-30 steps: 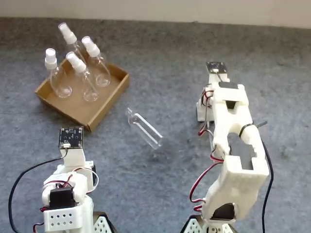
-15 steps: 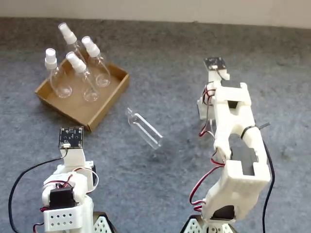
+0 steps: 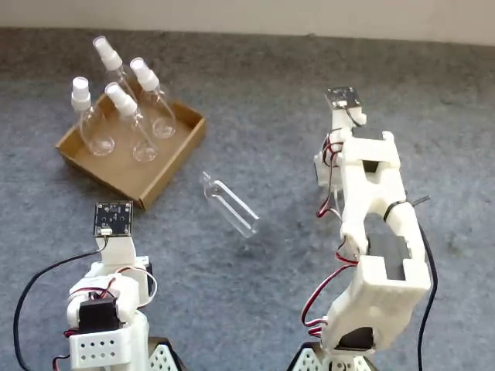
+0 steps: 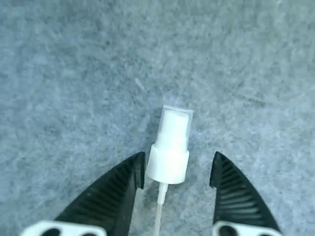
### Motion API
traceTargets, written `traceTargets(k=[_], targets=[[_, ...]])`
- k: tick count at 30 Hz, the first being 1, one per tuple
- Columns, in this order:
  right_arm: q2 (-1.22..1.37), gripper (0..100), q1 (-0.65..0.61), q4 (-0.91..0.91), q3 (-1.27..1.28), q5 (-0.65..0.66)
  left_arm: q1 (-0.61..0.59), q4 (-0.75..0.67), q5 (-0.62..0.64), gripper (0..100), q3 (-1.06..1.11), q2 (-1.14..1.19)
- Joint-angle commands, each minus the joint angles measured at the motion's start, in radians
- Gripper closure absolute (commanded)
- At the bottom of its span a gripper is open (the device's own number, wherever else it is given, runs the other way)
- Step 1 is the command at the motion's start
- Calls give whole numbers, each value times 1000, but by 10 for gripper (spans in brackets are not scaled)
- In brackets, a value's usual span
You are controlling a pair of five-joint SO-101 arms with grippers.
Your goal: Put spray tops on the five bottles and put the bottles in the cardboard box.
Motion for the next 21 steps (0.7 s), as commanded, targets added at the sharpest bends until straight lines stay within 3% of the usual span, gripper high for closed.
traceTargets(k=[1, 21], targets=[[-53, 804, 8, -27, -59, 12, -8, 6, -8, 995, 21, -4], [71, 816, 4, -21, -140, 12, -8, 6, -8, 995, 21, -4]])
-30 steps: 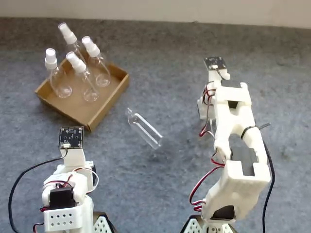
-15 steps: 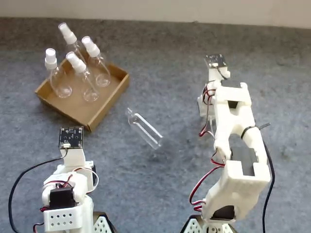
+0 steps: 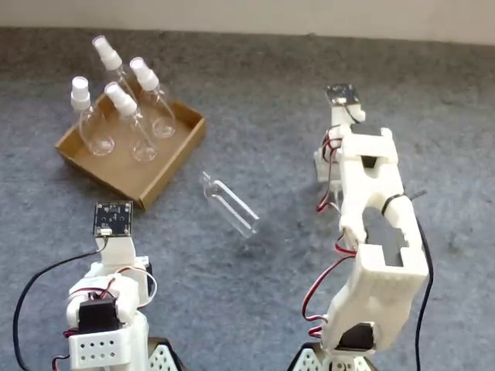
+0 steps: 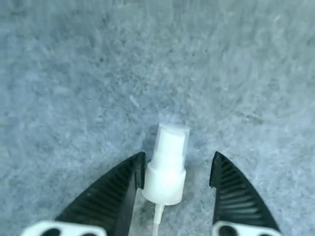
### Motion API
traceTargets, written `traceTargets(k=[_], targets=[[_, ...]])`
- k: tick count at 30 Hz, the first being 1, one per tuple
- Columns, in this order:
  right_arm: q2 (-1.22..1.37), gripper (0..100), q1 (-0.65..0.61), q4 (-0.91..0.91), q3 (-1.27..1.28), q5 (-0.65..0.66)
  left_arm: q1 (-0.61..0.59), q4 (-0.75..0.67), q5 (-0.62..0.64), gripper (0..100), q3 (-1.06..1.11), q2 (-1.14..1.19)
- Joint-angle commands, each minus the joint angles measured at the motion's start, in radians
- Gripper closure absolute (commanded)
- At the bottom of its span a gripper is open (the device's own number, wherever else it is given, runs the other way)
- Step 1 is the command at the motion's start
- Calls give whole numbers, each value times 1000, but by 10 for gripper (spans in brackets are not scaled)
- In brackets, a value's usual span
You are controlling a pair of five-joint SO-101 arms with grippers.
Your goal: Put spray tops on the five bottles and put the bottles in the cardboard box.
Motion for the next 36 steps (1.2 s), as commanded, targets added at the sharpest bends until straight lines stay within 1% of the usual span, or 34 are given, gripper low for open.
traceTargets(k=[1, 5, 13, 16, 19, 27, 30, 34, 36], targets=[[-13, 830, 1, -10, -62, 12, -8, 6, -8, 995, 21, -4], [-13, 886, 1, -10, -62, 12, -8, 6, -8, 995, 21, -4], [-13, 885, -1, -8, -61, 14, -8, 6, -8, 995, 21, -4], [-12, 856, -1, -8, -58, 14, -8, 6, -8, 995, 21, -4], [-10, 817, -1, 36, -58, 14, -8, 6, -8, 995, 21, -4], [-8, 819, -1, 47, -58, 14, -8, 6, -8, 995, 21, -4], [-8, 851, -8, 47, -58, 17, -8, 6, -8, 995, 21, -4], [-7, 909, -28, 47, -58, 106, -8, 6, -8, 995, 21, -4], [8, 917, -30, 47, -59, 110, -8, 6, -8, 995, 21, -4]])
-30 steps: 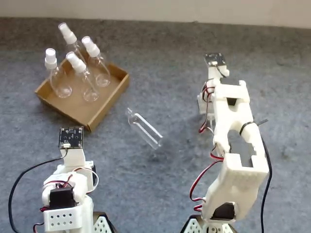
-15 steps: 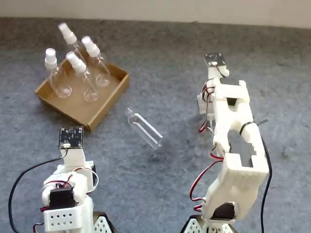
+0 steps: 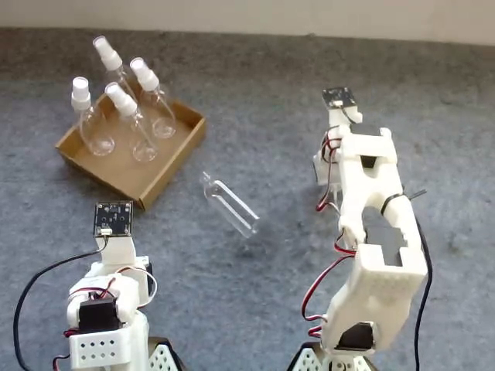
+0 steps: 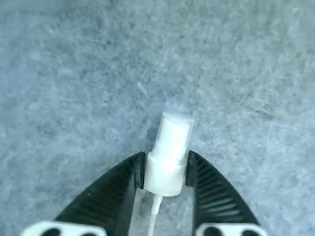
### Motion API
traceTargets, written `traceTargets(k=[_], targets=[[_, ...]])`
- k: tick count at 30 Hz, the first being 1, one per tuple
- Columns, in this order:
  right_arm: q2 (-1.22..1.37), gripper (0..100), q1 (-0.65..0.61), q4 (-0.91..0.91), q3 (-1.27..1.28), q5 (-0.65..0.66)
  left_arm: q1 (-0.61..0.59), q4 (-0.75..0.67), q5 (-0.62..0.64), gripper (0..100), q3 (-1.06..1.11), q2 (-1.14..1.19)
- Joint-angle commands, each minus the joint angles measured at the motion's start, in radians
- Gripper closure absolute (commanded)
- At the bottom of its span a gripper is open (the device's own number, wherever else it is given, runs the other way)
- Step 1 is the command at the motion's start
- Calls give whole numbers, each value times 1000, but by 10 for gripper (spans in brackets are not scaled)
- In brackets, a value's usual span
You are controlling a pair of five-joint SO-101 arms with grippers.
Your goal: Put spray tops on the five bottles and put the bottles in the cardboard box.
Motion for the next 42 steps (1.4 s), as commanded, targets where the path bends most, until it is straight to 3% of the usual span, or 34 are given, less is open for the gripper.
traceTargets(k=[1, 7, 10, 42], targets=[[22, 919, -22, 10, -62, 44, -8, 6, -8, 995, 21, -4], [62, 997, 35, 33, -71, 43, -8, 6, -8, 995, 21, -4], [-1, 991, 54, 77, -71, 41, -8, 6, -8, 995, 21, -4], [-1155, 985, 53, 536, -58, 41, -7, 6, -8, 993, 21, -4]])
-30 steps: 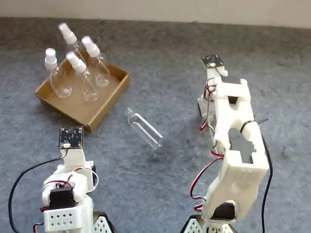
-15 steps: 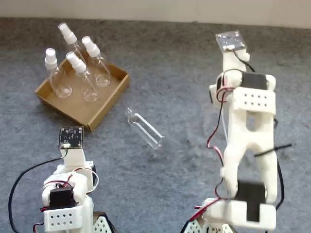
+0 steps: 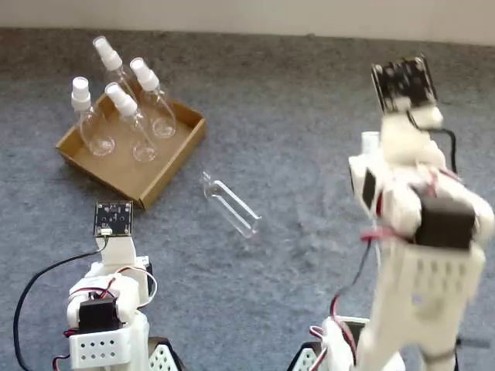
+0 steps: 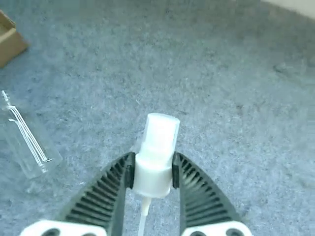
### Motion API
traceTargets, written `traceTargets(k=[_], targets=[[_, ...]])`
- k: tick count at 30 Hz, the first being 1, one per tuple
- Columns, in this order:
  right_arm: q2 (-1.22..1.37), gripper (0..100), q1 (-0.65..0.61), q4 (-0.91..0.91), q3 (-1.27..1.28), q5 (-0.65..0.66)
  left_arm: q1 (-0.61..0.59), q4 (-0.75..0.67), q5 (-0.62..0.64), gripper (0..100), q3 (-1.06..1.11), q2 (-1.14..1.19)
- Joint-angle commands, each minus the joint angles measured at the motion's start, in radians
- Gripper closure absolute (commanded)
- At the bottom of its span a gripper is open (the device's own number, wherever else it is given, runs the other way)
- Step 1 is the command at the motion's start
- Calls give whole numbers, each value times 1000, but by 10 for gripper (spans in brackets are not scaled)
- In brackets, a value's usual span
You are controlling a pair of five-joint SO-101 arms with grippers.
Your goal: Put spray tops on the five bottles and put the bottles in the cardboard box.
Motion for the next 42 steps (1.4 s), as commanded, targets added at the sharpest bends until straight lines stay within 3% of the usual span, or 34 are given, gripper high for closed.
traceTargets(k=[1, 9, 22, 34, 42], targets=[[-173, 985, 12, 36, -13, 12, -7, 6, -8, 993, 21, -4], [-214, 985, 16, 30, 154, 12, -7, 6, -5, 993, 21, -4], [-219, 985, 10, -489, 789, 3, -15, 6, -5, 995, 21, -5], [-219, 985, 8, -987, 1216, -410, -35, -5, -17, 995, -65, -4], [-213, 985, -22, -1113, 1279, -445, -35, 126, -150, 993, -352, 2]])
